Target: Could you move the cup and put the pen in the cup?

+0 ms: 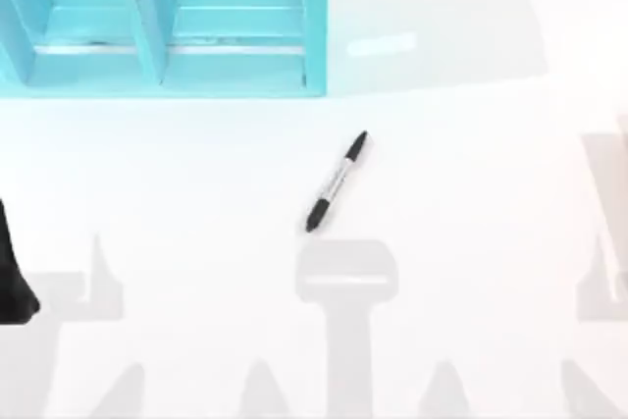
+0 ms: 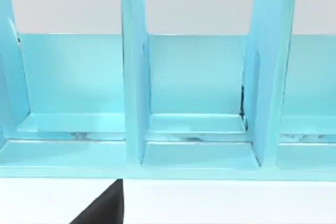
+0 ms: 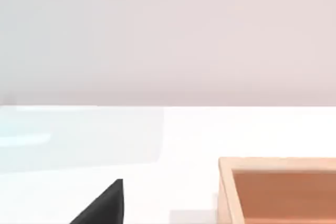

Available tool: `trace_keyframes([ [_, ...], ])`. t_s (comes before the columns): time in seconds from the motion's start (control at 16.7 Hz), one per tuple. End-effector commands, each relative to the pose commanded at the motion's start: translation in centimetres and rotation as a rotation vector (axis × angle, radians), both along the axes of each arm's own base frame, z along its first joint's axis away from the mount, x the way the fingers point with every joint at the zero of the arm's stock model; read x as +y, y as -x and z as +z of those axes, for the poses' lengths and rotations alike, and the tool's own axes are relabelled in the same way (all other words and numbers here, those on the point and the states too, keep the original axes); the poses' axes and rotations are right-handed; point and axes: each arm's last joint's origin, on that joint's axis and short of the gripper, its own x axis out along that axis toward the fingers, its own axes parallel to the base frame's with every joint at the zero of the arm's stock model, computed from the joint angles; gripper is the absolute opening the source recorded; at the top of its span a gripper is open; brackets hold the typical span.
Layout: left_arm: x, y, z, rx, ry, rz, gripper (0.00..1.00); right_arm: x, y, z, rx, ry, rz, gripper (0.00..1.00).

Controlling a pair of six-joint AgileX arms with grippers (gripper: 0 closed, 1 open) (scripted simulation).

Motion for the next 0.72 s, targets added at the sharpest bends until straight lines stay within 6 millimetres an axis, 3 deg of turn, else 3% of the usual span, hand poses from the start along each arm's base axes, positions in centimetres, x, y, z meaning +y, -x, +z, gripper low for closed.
trace_keyframes([
  [0.3, 0.0, 0.0, 0.0, 0.0, 0.0, 0.0, 1.0, -0.2, 0.0, 1.0, 0.056, 0.02, -0.021, 1.0],
  [0.54, 0.0, 0.0, 0.0, 0.0, 0.0, 0.0, 1.0, -1.0, -0.9, 4.7, 0.253, 0.076, -0.078, 1.0],
  [0.72, 0.0, 0.0, 0.0, 0.0, 0.0, 0.0, 1.0, -2.1, -3.0, 8.1, 0.476, 0.117, -0.12, 1.0],
])
